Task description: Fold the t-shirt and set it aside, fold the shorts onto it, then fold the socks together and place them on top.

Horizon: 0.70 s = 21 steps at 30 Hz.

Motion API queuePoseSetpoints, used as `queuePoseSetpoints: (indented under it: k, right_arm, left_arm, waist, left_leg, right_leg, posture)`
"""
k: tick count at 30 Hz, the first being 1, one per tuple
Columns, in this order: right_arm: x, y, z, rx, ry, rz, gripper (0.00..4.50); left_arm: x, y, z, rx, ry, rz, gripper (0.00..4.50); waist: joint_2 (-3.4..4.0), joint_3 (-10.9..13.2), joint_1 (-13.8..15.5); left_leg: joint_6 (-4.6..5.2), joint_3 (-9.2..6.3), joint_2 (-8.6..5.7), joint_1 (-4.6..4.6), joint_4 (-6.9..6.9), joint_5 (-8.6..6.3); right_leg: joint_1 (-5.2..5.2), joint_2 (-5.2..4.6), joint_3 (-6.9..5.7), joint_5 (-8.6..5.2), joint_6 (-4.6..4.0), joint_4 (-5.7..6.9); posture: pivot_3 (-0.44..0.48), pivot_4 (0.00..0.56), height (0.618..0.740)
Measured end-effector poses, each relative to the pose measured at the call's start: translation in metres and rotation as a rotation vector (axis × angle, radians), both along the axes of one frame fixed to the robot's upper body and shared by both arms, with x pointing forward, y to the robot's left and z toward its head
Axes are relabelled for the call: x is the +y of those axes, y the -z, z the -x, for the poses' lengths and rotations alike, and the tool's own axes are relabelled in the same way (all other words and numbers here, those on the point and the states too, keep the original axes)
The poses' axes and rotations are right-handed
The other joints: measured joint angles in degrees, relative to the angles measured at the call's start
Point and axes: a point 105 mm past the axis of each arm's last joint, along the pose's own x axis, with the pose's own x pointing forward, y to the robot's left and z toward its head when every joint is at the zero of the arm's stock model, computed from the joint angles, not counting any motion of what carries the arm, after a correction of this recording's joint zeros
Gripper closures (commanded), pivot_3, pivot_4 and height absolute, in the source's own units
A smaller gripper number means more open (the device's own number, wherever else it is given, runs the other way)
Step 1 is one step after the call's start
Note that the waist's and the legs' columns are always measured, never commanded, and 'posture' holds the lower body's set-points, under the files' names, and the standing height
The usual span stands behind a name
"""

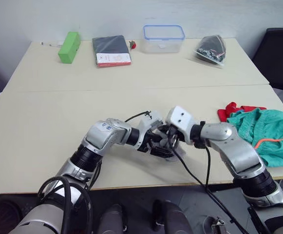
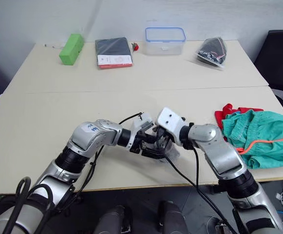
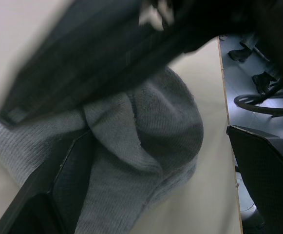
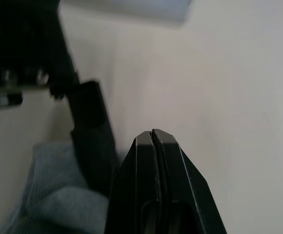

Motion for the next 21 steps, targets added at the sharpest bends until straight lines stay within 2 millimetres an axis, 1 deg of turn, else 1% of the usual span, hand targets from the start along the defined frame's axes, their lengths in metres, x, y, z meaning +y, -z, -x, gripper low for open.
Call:
queuePoseSetpoints:
  k: [2,5,7,9,12,17,19,21]
  right_arm:
    - [-0.012,0.008,0.005,0.024,0.003,0.048,4.5]
    - [-0.02,0.005,0.012,0.02,-0.009,0.067,4.5]
    - [-0.031,0.007,0.019,0.036,0.001,0.08,4.5]
    - [-0.04,0.01,0.021,0.053,0.021,0.092,4.5]
    - [-0.041,0.013,0.026,0.067,0.022,0.082,4.5]
    - [-0.041,0.016,0.027,0.066,0.031,0.06,4.5]
    - [-0.041,0.015,0.026,0.054,0.044,0.046,4.5]
    - [-0.042,0.013,0.024,0.04,0.067,0.027,4.5]
  left_arm:
    - [0.002,0.001,0.0,-0.002,-0.001,0.0,0.02]
    - [0.004,0.001,0.001,-0.01,-0.002,-0.004,0.02]
    - [0.007,0.002,0.002,-0.018,-0.004,-0.004,0.02]
    - [0.01,0.002,0.001,-0.021,-0.011,0.0,0.02]
    - [0.011,-0.006,-0.003,-0.005,-0.035,0.055,0.02]
    - [0.021,-0.034,-0.013,0.025,-0.088,0.184,0.02]
    - [0.025,-0.039,-0.017,0.019,-0.102,0.194,0.02]
    - [0.024,-0.039,-0.016,0.021,-0.096,0.192,0.02]
  waist:
    - [0.0,0.0,-0.1]
    - [0.0,0.0,-0.1]
    - [0.0,0.0,-0.1]
    - [0.0,0.0,-0.2]
    - [-0.01,0.0,-0.2]
    - [-0.02,0.0,-0.1]
    - [-0.01,0.0,-0.1]
    - [-0.01,0.0,-0.1]
  left_leg:
    - [0.01,0.02,0.0,0.01,0.01,-0.01]
    - [-0.01,0.02,0.05,0.03,0.01,0.0]
    - [-0.05,0.0,0.11,0.05,0.0,0.02]
    - [-0.06,0.01,0.13,0.07,0.0,0.02]
    - [-0.04,-0.01,0.14,0.08,0.0,0.02]
    - [-0.14,-0.07,0.12,0.08,0.0,0.1]
    - [-0.14,-0.05,0.1,0.08,0.0,0.1]
    - [-0.14,-0.05,0.07,0.05,0.0,0.09]
  right_leg:
    - [0.01,0.0,0.02,0.0,0.01,-0.02]
    - [0.01,-0.02,0.04,0.0,0.02,-0.02]
    - [0.03,-0.02,0.02,0.0,0.01,-0.01]
    - [0.03,-0.02,0.04,0.0,0.01,0.0]
    - [0.01,-0.01,0.08,0.0,0.0,0.07]
    - [0.02,0.0,0.05,0.0,-0.01,0.09]
    - [0.02,0.01,0.06,0.01,-0.01,0.08]
    - [0.01,0.03,0.04,0.01,0.0,0.07]
  posture:
    - [0.0,0.15,0.74]
    - [0.0,0.15,0.74]
    - [0.0,0.15,0.74]
    - [0.0,0.15,0.74]
    - [0.0,0.15,0.74]
    - [0.0,0.15,0.74]
    - [0.0,0.15,0.74]
    - [0.0,0.15,0.74]
